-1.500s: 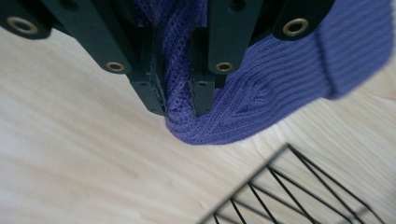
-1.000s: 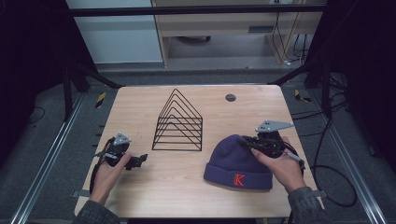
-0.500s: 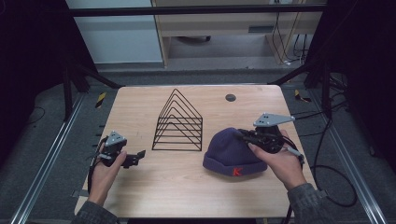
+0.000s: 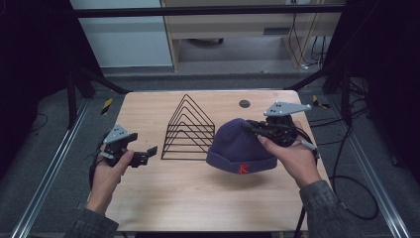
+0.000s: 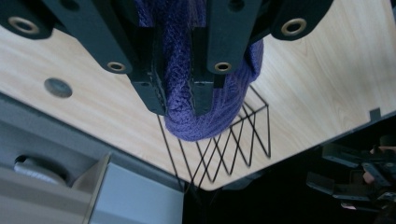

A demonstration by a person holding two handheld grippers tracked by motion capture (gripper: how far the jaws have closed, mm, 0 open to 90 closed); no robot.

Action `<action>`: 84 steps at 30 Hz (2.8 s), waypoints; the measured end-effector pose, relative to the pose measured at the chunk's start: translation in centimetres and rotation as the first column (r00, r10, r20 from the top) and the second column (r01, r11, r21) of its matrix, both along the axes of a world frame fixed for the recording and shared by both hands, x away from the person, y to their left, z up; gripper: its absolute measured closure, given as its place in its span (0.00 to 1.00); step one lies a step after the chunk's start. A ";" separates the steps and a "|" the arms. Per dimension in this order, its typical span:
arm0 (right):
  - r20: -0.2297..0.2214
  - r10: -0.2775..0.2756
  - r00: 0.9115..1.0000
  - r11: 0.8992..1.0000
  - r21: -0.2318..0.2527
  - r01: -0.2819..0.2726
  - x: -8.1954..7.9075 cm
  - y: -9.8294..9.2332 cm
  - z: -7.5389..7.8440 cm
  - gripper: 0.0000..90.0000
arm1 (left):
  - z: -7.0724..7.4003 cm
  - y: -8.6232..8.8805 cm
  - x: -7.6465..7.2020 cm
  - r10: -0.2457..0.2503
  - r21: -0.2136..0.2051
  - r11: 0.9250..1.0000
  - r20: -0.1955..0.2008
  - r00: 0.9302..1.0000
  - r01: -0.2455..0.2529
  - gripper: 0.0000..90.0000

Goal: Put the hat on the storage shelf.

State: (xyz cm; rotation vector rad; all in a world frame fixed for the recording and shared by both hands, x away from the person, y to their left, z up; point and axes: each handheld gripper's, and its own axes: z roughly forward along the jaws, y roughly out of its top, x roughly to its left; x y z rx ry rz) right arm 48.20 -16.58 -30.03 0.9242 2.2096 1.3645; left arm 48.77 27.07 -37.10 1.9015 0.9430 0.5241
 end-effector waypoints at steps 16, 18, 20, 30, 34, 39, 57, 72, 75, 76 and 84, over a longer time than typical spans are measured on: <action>0.045 -0.021 0.999 1.000 0.014 0.021 1.8 1.2 4.4 0.87 | 5.5 -4.8 0.9 -0.130 0.057 0.990 0.036 0.991 0.127 0.08; 0.056 -0.020 0.998 1.000 0.024 0.019 1.9 1.4 5.1 0.87 | 5.7 -5.3 1.1 -0.145 0.064 0.988 0.038 0.989 0.143 0.08; 0.063 -0.019 0.998 0.999 0.028 0.017 1.9 1.6 5.5 0.87 | 5.8 -5.5 1.2 -0.155 0.067 0.986 0.038 0.987 0.152 0.09; 0.112 -0.041 0.993 0.996 0.084 0.032 2.9 3.4 8.5 0.87 | 6.9 -7.4 2.2 -0.193 0.068 0.980 0.054 0.980 0.189 0.18; 0.118 -0.027 0.993 0.997 0.071 0.019 3.4 4.5 9.1 0.87 | 6.8 -8.1 2.1 -0.197 0.061 0.979 0.059 0.978 0.194 0.16; 0.127 -0.016 0.992 0.998 0.066 0.007 3.7 5.6 9.8 0.86 | 6.7 -8.5 2.3 -0.200 0.063 0.978 0.053 0.978 0.196 0.16; 0.153 0.041 0.987 0.998 0.049 -0.049 4.0 8.7 11.3 0.86 | 7.0 -9.5 3.7 -0.260 0.101 0.961 0.036 0.965 0.256 0.34; 0.156 0.041 0.987 0.997 0.058 -0.051 5.5 8.9 10.9 0.86 | 7.8 -7.5 3.9 -0.158 0.079 0.985 0.051 0.986 0.153 0.77; 0.154 0.040 0.987 0.997 0.055 -0.049 5.8 9.1 10.8 0.86 | 7.8 -7.1 3.9 -0.141 0.074 0.988 0.056 0.988 0.137 0.78; 0.148 0.036 0.988 0.997 0.059 -0.045 5.9 9.2 10.7 0.86 | 7.9 -6.9 4.0 -0.134 0.070 0.989 0.057 0.989 0.130 0.78; 0.148 0.025 0.989 0.998 0.058 -0.034 6.6 9.7 10.5 0.86 | 8.3 -5.9 4.0 -0.118 0.061 0.992 0.075 0.990 0.113 0.80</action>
